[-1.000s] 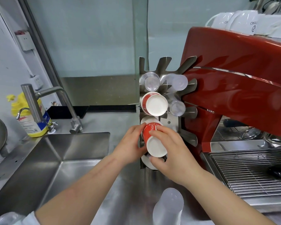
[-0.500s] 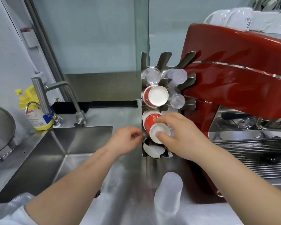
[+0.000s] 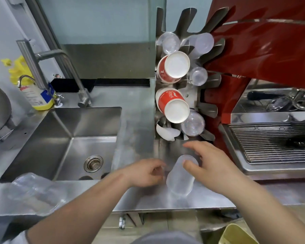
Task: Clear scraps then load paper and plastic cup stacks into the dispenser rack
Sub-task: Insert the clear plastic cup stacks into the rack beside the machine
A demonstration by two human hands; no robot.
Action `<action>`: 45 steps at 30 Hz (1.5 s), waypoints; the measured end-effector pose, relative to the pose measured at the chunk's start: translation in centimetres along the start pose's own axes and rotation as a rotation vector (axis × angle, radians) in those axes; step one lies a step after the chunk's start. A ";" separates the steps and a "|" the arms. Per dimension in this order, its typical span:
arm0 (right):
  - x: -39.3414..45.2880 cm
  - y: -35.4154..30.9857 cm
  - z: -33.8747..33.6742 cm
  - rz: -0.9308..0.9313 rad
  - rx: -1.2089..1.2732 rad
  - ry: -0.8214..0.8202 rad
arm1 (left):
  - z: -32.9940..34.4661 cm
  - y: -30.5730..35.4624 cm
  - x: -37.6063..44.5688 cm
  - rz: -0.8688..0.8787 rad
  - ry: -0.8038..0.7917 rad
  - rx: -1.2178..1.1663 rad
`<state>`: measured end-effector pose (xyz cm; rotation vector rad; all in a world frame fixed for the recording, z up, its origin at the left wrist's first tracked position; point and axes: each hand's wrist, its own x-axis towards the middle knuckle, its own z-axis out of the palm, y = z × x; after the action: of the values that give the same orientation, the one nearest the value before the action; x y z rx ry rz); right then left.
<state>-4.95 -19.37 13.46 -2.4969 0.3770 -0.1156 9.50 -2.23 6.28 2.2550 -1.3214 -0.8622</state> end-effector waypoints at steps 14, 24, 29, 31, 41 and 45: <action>-1.3 3.1 6.1 0.062 0.113 -0.055 | 8.8 -1.8 2.7 -0.042 0.111 -0.238; -1.9 3.5 6.8 0.030 0.146 0.043 | 10.2 -2.0 2.5 -0.057 0.197 -0.294; -3.0 3.3 7.1 0.003 0.148 0.099 | 10.1 -1.6 2.3 -0.081 0.207 -0.259; -3.6 3.1 7.2 -0.016 0.163 0.131 | 9.9 -1.4 2.0 -0.069 0.208 -0.262; -5.4 2.8 6.7 -0.138 0.199 0.346 | 7.7 -0.4 0.9 -0.003 0.267 -0.236; -5.2 2.2 4.9 -0.173 0.214 0.479 | 4.8 1.2 0.7 0.095 0.333 -0.175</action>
<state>-9.67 -16.80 8.19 -2.2655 0.3183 -0.7898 5.80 -3.53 3.27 2.0716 -1.1428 -0.5185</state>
